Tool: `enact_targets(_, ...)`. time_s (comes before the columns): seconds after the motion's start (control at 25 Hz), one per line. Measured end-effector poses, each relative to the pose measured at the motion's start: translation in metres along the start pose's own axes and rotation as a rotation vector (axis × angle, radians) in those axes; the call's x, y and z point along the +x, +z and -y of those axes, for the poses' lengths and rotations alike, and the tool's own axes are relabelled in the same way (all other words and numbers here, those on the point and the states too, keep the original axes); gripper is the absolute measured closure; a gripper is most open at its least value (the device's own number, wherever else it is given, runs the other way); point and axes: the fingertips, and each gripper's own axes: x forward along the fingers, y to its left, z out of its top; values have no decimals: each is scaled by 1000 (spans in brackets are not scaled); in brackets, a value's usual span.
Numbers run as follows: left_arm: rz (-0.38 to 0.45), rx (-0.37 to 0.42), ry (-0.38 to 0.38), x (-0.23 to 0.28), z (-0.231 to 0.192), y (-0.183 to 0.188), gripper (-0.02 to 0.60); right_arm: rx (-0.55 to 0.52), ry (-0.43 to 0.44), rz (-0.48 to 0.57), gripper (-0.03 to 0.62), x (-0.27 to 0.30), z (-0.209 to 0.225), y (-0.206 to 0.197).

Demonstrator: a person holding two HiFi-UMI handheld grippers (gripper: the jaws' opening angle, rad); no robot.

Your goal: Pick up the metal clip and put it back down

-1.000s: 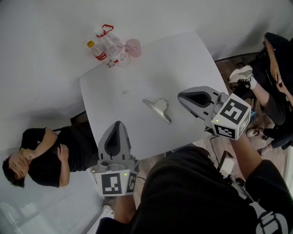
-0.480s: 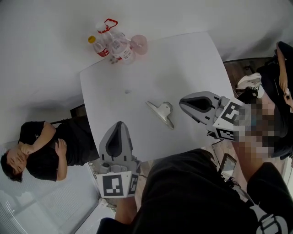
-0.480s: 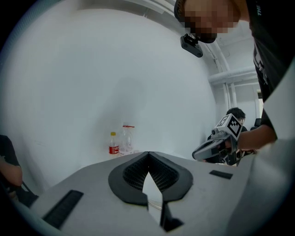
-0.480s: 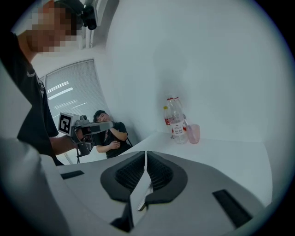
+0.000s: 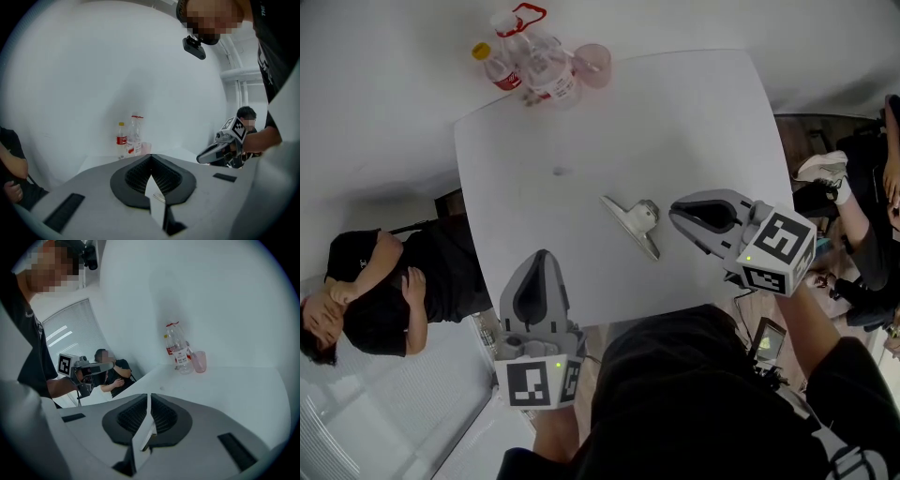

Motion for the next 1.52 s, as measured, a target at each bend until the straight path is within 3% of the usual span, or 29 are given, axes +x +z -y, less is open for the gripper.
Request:
enact_targets(0.4, -66, -44, -23, 20, 1, -31, 563, 75, 10, -71, 572, 21, 12, -36)
enact_targets(0.48, -82, -50, -24, 24, 1, -35, 563, 91, 25, -94, 553, 26, 13, -43)
enact_targets(0.52, -89, -54, -24, 26, 1, -36, 563, 99, 32, -108, 506, 28, 13, -46)
enact_targets(0.8, -128, -71, -23, 31, 0, -54, 563, 138, 29, -130, 482, 38, 17, -66)
enact_targets(1.52, -177, -128, -40, 56, 0, -95, 563, 155, 17, -195, 453, 64, 32, -96)
